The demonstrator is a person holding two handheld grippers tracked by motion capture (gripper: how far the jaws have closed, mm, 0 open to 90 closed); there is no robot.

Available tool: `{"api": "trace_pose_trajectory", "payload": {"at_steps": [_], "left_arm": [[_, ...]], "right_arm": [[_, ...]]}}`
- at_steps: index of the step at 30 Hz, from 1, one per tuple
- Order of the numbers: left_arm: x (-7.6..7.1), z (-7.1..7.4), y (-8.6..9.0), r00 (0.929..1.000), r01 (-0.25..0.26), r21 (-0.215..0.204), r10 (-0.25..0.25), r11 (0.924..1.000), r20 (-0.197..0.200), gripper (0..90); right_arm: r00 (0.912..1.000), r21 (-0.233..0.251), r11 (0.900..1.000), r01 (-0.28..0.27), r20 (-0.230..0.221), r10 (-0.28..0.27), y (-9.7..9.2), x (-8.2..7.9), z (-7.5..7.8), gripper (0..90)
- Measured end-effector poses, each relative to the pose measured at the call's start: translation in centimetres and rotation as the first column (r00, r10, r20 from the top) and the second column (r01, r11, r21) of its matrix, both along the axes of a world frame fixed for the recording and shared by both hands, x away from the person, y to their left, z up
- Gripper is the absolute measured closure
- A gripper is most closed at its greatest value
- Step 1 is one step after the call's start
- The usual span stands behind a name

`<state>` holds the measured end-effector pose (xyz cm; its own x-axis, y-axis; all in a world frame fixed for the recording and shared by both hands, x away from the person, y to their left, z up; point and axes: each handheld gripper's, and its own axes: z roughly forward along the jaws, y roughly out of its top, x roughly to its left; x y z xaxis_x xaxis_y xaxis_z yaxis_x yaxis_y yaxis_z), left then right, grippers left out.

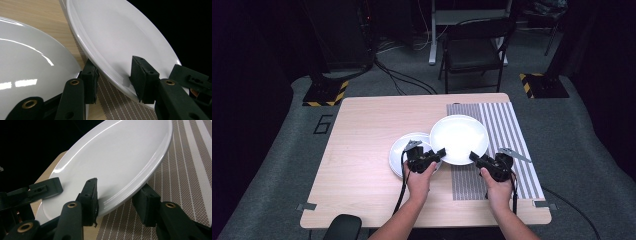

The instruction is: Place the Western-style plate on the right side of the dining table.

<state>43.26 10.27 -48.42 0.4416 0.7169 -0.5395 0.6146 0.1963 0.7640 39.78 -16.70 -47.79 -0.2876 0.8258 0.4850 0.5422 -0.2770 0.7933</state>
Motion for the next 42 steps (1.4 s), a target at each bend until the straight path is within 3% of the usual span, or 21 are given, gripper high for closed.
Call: {"api": "trace_pose_trajectory", "payload": {"at_steps": [21,42], "left_arm": [[0.7,-0.1,-2.9,0.9969,0.078,-0.004,-0.079,0.9969,-0.004,58.4],[1.3,-0.3,-4.4,0.9963,0.084,-0.013,-0.084,0.9964,-0.018,58.8]], "right_arm": [[0.9966,-0.001,0.9966,0.082,-0.004,-0.082,-2.5,-1.6,-0.1,55.7],[0.9927,-0.006,0.9927,0.120,-0.009,-0.120,-3.6,-1.7,-0.5,55.6]]}}
